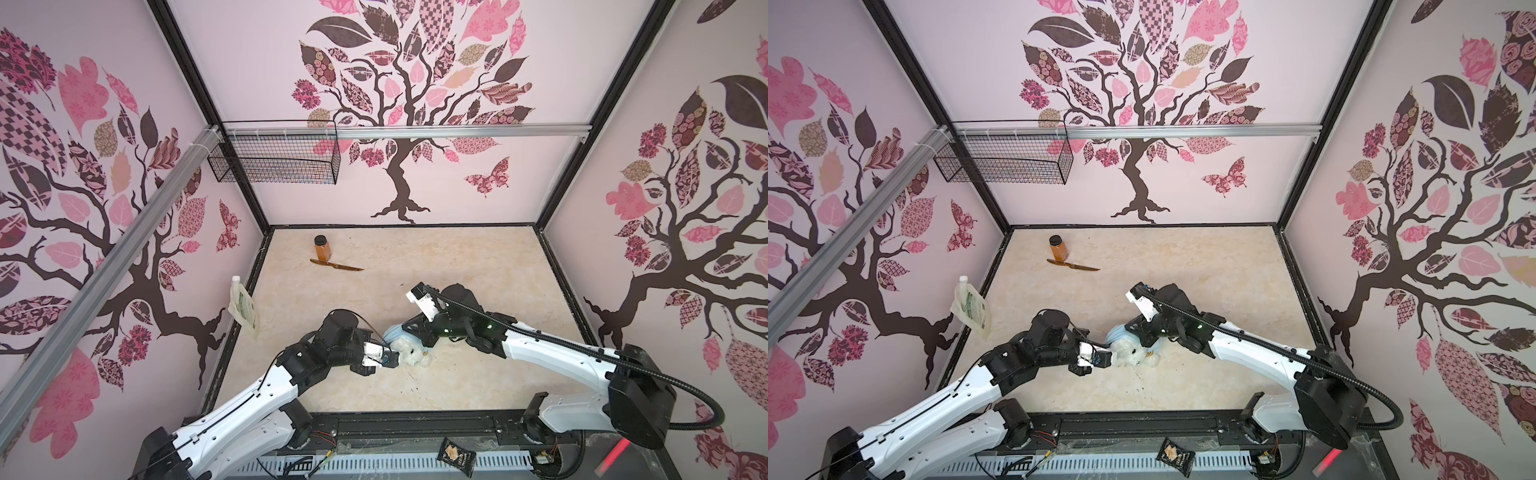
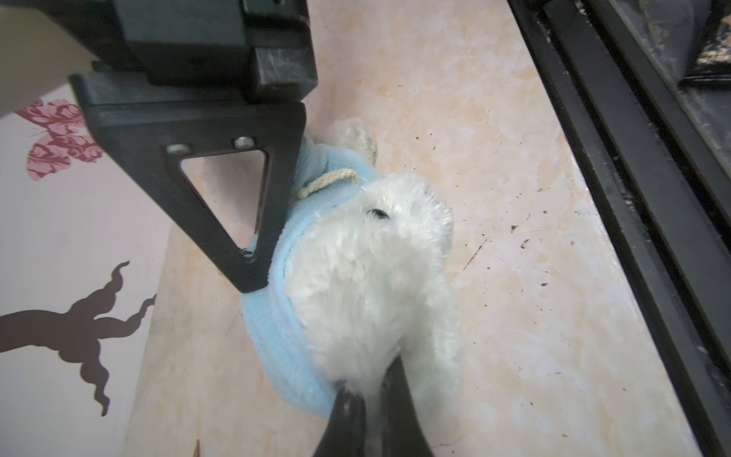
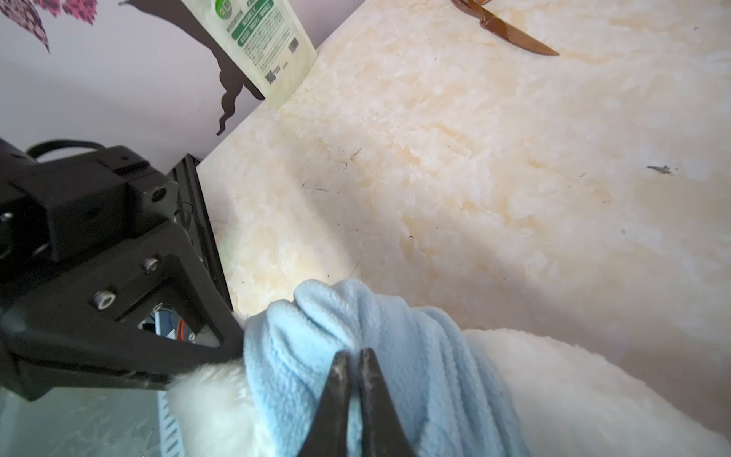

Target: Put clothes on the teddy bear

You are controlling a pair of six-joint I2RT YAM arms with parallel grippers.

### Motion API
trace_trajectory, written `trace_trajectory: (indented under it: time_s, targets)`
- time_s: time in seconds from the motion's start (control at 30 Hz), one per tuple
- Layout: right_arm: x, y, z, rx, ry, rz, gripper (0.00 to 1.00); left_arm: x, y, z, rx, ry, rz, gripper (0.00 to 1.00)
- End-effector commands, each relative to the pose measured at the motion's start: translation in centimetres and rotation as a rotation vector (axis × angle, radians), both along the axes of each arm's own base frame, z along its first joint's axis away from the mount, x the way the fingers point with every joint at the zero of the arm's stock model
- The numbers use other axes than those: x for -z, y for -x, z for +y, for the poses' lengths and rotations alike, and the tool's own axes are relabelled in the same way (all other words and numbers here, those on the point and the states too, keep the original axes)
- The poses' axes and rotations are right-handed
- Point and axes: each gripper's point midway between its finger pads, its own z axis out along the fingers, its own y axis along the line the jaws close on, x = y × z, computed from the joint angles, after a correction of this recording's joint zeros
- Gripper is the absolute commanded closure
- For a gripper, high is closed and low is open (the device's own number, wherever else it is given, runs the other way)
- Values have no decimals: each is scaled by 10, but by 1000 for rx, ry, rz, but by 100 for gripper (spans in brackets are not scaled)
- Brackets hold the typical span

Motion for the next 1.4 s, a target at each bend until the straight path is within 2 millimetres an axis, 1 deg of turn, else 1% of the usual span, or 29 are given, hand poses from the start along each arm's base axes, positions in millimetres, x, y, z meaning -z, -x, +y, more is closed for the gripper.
trace_trajectory:
  time_s: [0.0,0.1,0.2,0.4,0.47,0.53,0.57,0.67,0.73,0.77,0.83,0.87,0.93,1.0,1.07,1.13,1.23,1.3,1.37]
  targets:
    - [29,-54,-54,309,69,80,97,-11,25,-2,90,25,28,100]
    - [31,-66,-63,347,32,121,98,-15,26,-3,88,53,24,100]
    - [32,-75,-72,381,11,141,96,-20,27,-3,84,82,21,100]
    - [32,-88,-88,434,6,146,94,-25,29,-2,80,108,13,100]
    - [28,-90,-91,434,-7,139,93,-25,28,-2,68,111,17,100]
    - [17,-89,-87,409,-31,108,90,-26,25,-3,47,121,30,100]
    - [8,-89,-85,390,-49,84,87,-28,22,-4,25,140,47,100]
    - [-23,-85,-82,343,-96,-17,72,-42,7,-10,-92,247,148,100]
    - [-45,-82,-85,333,-119,-91,62,-55,-8,-11,-219,339,245,100]
    - [-55,-79,-86,327,-131,-129,58,-61,-17,-10,-295,385,302,100]
    - [-70,-72,-86,311,-153,-175,53,-70,-36,-7,-455,482,422,100]
    - [-75,-66,-84,297,-165,-190,52,-75,-49,-3,-565,542,488,100]
    - [-77,-50,-74,254,-179,-209,50,-80,-73,10,-792,650,616,100]
    - [-73,-29,-59,199,-180,-221,50,-73,-95,29,-1063,734,757,100]
    - [-65,-9,-47,152,-189,-221,49,-63,-104,42,-1246,814,899,100]
    - [-57,10,-36,107,-225,-201,48,-58,-105,40,-1295,917,1056,100]
    - [-47,34,-20,44,-273,-149,48,-59,-104,28,-1251,1067,1230,100]
    - [-42,47,-8,8,-285,-122,49,-58,-102,26,-1251,1083,1271,100]
    - [-35,55,2,-18,-283,-100,49,-56,-100,27,-1271,1066,1278,100]
